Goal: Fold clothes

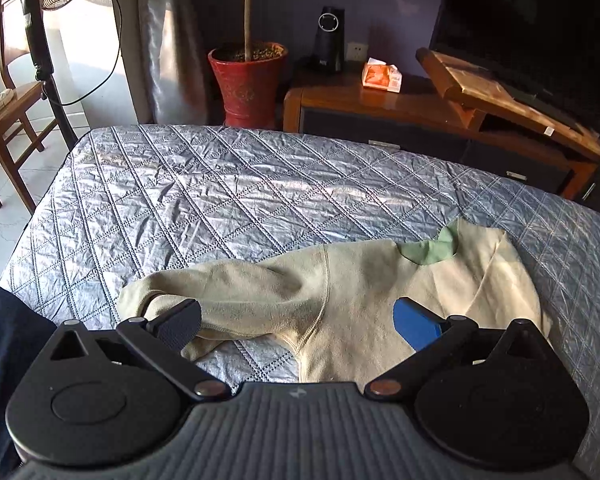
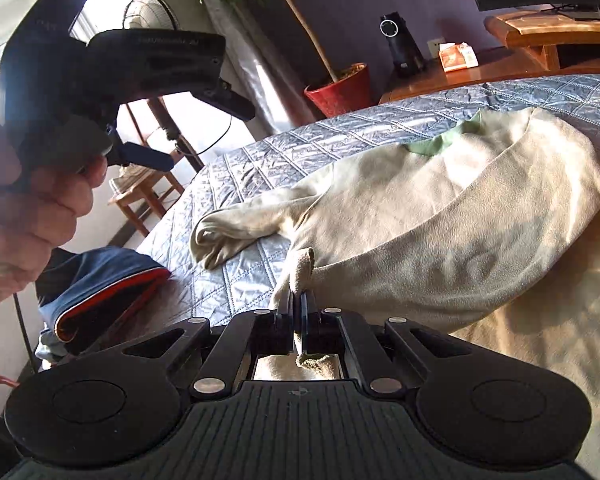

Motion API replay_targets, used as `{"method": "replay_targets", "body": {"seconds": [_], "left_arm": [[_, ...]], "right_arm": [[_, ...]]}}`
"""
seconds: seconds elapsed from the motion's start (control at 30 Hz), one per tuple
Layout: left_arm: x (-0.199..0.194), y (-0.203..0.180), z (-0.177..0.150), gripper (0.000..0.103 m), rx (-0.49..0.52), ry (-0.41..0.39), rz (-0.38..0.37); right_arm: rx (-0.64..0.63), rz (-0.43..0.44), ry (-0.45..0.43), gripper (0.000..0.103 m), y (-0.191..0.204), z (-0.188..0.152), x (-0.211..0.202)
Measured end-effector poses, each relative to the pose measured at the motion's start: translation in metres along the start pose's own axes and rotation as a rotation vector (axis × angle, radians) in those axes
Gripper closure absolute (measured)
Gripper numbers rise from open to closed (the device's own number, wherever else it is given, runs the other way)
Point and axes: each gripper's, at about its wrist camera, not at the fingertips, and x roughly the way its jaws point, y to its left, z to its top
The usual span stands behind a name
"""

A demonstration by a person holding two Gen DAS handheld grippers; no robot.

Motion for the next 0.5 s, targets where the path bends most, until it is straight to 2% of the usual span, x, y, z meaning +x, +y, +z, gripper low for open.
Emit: {"method": "replay_targets", "body": {"seconds": [0.07,0.2,0.27,0.3,0.33,0.4,0.43,0.5], "left_arm": [[-0.001,0.000,0.000,0.001,-0.002,0.000,-0.003],[0.000,0.002,0.001,0.001,-0.008,0.000,-0.004],[0.000,0.005,0.001,0.001,-0.013,-0.001,-0.003],[0.000,0.006,0.001,0.001,-0.017,-0.002,-0.002],[0.000,0.006,0.001,0.001,-0.020,-0.002,0.000],[0.000,0.007,0.000,0.001,-0.018,0.001,0.004],[0.001,0.007,0.000,0.001,-0.017,0.003,0.006],[0.002,0.005,-0.001,0.001,-0.008,0.006,0.008]], "right_arm": [[-0.020,-0.001,0.019,0.099,0.004,-0.002,0.003],[-0.013,0.026,0.140,0.083,-0.003,0.002,0.015],[-0.027,0.058,0.153,0.075,-0.004,0.006,0.011],[-0.041,0.072,0.131,0.068,-0.006,0.010,0.005],[-0.044,0.066,0.090,0.049,-0.010,0.018,-0.002],[-0.026,0.022,0.012,0.027,-0.026,0.036,-0.015],[-0.010,-0.011,-0.018,0.030,-0.038,0.046,-0.018],[0.026,-0.095,-0.045,0.031,-0.066,0.066,-0.019]]}}
